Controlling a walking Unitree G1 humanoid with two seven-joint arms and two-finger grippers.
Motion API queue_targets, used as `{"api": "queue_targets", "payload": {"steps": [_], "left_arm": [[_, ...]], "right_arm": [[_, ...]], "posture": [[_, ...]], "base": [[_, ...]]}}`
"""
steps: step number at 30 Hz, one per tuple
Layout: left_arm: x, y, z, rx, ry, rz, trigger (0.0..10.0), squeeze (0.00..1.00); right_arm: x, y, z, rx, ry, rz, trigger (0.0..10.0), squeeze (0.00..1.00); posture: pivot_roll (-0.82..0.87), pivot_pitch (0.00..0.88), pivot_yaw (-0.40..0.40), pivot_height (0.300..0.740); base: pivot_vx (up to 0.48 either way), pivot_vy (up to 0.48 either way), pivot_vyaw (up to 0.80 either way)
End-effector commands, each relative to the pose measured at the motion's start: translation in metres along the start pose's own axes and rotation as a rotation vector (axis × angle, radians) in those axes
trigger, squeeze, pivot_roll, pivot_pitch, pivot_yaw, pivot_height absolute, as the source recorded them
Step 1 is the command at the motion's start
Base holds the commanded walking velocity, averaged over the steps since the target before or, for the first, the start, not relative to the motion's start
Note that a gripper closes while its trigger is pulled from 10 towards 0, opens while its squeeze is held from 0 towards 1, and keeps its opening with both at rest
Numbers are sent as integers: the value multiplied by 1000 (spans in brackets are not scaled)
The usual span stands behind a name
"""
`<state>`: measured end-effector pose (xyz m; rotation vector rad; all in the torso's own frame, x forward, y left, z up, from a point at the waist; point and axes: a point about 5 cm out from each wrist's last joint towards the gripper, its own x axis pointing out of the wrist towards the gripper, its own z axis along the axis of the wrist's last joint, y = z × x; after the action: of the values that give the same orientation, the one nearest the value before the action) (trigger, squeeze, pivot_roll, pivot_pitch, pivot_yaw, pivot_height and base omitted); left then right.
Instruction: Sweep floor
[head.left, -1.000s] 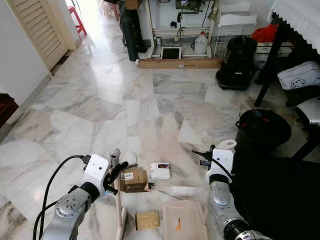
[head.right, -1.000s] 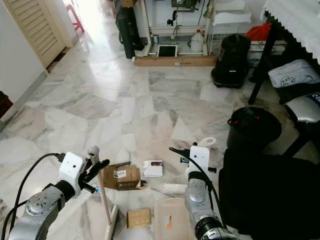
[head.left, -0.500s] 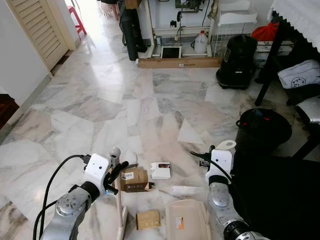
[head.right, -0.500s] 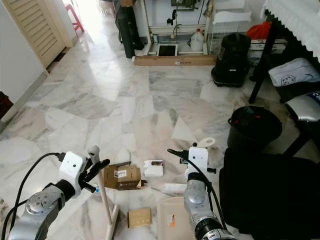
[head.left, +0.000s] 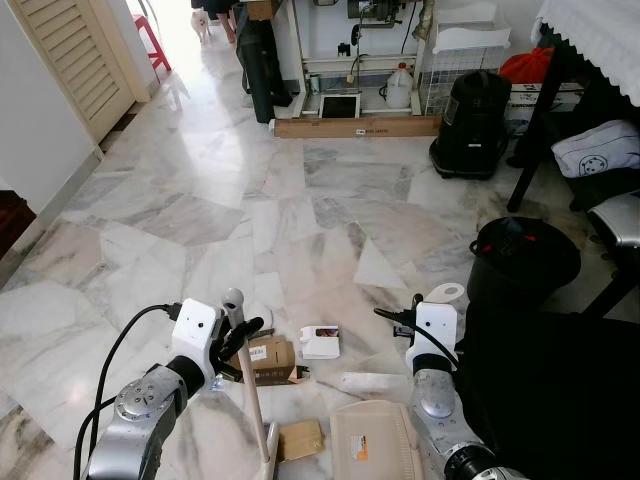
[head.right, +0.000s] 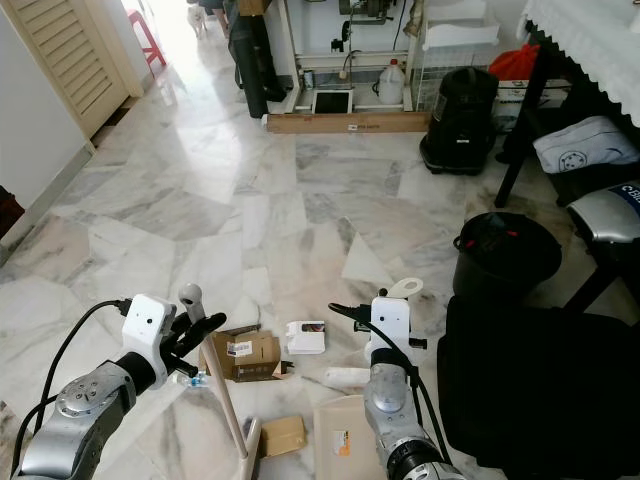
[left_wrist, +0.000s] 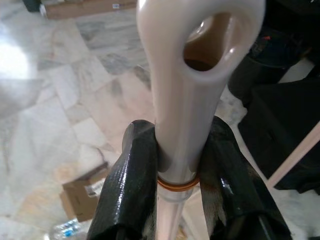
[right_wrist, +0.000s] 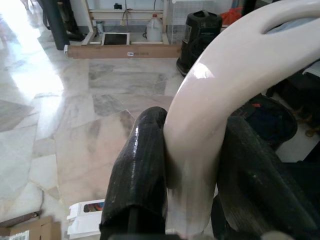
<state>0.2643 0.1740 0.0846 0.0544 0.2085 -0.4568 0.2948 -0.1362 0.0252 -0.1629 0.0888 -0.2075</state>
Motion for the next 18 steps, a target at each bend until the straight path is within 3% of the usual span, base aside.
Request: {"api": "queue_targets", "payload": {"steps": [1,12,18], "left_arm": [[2,0,0,-82,1,-23,10000,0],[6,8,14,-221,-67,-27,10000,0],[8,12,29,-314,-163,-12,10000,0]], "right_arm": [[-10,3,-16,-24,84,16,10000,0],[-4,-11,-17,-31,102,-10,10000,0],[-1,-12,-15,-23,94,-8,10000,0]], "posture": [[190,75,105,740],[185,68,98,740],[181,61,94,740]], "base": [[0,0,0],[0,0,0],[0,0,0]]}}
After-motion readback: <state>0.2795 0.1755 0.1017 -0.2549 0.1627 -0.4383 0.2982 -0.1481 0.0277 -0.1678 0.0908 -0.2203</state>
